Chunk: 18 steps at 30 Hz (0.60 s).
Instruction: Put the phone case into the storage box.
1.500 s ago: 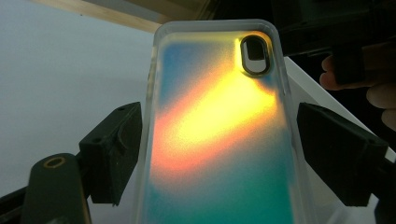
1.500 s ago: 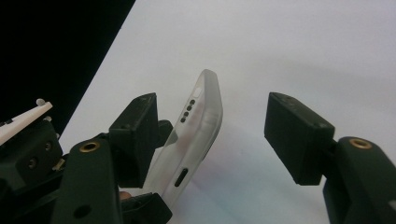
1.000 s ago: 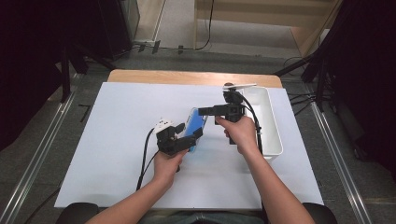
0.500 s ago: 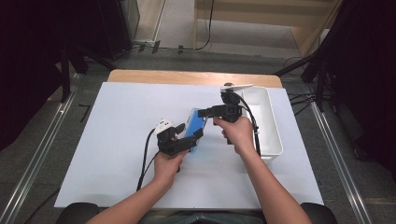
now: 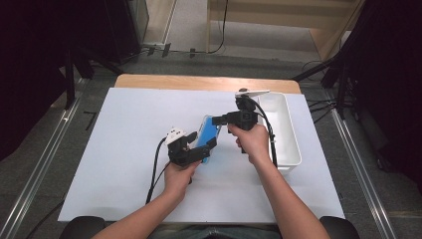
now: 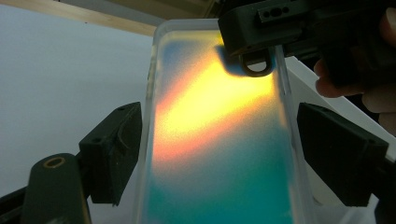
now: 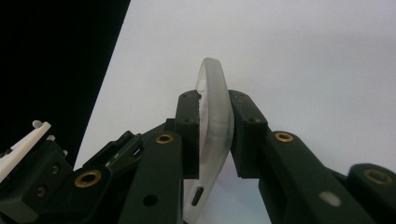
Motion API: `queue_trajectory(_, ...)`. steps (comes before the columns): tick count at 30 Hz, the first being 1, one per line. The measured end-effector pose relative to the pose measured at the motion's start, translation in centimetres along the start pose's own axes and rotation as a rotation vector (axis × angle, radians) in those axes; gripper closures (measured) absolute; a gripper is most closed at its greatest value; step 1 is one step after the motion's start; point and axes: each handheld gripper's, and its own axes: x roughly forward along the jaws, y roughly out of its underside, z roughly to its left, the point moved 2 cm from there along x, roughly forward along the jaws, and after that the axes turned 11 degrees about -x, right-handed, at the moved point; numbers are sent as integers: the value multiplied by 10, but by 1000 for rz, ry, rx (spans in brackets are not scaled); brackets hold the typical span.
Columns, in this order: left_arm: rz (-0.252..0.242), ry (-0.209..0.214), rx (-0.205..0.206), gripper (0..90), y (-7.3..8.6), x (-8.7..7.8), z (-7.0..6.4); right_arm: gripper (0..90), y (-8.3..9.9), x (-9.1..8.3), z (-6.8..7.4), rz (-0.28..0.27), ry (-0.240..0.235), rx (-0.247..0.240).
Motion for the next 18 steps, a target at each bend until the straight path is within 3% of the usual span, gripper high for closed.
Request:
queue_trajectory(14,2,-8,35,166,1,1,-1,773,-1,-1,2,15,-20,21)
queue_trajectory(18,9,-2,28,165,-1,1,-1,775,-2,-2,4,11,-23,27)
